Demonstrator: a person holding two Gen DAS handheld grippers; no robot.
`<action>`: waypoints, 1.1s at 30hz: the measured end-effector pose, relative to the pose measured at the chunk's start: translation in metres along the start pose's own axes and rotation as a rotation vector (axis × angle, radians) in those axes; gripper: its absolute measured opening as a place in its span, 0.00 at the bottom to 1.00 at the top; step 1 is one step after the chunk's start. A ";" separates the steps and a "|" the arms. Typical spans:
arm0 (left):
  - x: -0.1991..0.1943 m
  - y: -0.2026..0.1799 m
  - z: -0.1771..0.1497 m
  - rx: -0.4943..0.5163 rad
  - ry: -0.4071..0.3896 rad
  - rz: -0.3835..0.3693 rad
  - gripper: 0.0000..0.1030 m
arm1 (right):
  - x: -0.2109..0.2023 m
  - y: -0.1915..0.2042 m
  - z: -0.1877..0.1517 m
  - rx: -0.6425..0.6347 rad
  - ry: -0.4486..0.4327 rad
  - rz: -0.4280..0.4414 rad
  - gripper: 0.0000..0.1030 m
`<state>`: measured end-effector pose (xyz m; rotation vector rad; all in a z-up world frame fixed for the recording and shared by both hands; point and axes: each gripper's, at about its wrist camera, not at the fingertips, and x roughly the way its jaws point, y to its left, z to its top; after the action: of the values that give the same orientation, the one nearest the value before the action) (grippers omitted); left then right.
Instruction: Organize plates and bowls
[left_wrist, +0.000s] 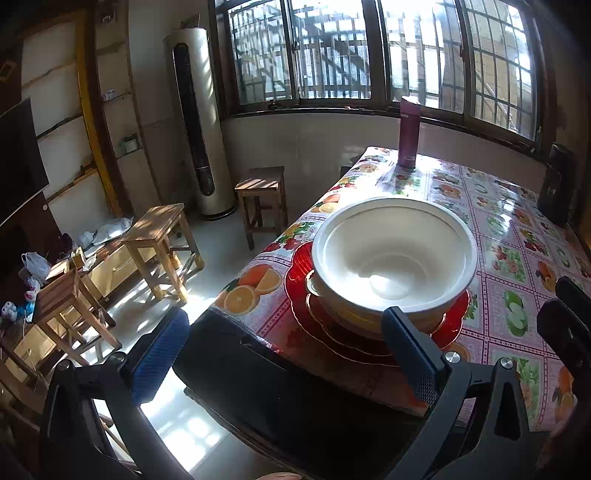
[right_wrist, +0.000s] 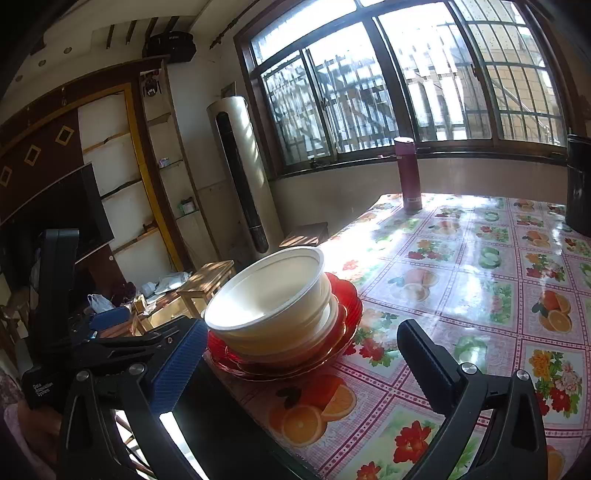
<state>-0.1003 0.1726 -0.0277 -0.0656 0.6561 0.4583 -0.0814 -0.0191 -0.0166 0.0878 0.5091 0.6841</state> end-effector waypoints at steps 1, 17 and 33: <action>0.001 0.000 0.000 -0.002 0.004 0.002 1.00 | 0.001 0.001 0.000 -0.001 -0.001 0.000 1.00; 0.011 0.001 -0.004 0.000 0.038 0.024 1.00 | 0.006 -0.002 -0.002 0.018 0.016 -0.004 1.00; 0.018 0.000 -0.007 0.004 0.058 0.037 1.00 | 0.009 -0.007 -0.004 0.037 0.039 -0.004 1.00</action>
<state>-0.0918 0.1788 -0.0441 -0.0630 0.7157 0.4923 -0.0737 -0.0195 -0.0254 0.1086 0.5593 0.6734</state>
